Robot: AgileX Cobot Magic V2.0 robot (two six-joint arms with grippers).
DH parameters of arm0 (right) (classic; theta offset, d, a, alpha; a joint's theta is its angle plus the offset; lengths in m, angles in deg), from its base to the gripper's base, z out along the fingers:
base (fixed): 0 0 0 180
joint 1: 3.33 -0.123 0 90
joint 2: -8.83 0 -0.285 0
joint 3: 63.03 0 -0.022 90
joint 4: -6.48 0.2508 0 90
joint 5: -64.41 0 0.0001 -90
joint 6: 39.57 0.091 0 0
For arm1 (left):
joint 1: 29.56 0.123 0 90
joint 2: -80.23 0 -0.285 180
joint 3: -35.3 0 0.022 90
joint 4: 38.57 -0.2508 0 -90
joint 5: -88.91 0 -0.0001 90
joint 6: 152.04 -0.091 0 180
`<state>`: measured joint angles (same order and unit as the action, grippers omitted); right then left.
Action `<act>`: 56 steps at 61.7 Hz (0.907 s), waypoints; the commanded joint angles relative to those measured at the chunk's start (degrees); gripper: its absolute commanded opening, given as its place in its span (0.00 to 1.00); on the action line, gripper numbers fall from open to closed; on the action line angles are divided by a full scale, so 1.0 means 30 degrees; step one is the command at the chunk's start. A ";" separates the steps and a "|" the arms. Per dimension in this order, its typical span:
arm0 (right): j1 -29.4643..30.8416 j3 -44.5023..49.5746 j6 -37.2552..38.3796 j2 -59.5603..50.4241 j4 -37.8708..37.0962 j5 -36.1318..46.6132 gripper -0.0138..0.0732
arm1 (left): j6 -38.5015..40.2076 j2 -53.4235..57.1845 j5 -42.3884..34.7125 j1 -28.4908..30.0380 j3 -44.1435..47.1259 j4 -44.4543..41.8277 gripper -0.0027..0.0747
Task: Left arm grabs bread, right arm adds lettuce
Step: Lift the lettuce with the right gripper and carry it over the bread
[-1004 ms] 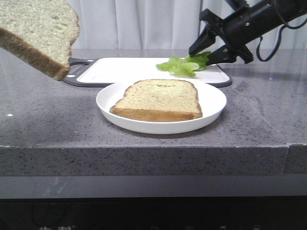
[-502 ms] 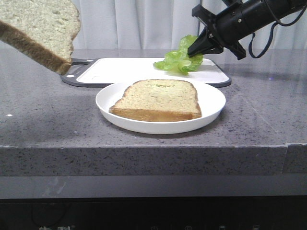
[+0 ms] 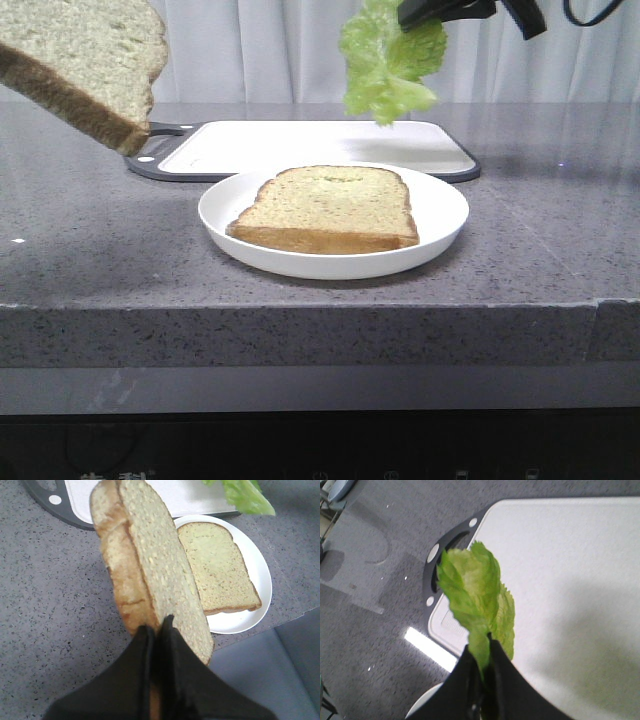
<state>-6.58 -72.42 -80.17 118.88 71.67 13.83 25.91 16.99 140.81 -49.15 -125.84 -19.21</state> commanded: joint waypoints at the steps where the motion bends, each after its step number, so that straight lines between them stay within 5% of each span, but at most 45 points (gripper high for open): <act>1: 0.0113 0.1582 -0.1552 -0.2561 0.2284 -0.0207 0.08 | 0.0032 0.0203 -0.1276 0.0067 -0.0490 0.0504 0.01; 22: 0.0028 0.8353 -0.6688 -0.5920 0.9376 -0.5080 0.08 | 0.0032 0.0203 -0.1276 0.0067 -0.0490 0.0504 0.01; 42: -0.0934 0.9917 -0.7044 -0.5795 0.9485 -0.3385 0.08 | 0.0032 0.0203 -0.1276 0.0067 -0.0490 0.0504 0.01; 56: -0.0934 0.9917 -0.7044 -0.4668 0.9649 -0.5308 0.08 | 0.0032 0.0203 -0.1276 0.0067 -0.0490 0.0504 0.01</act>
<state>-9.38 -41.56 -100.38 105.35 96.34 3.05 25.91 16.99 140.72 -49.15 -125.84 -19.21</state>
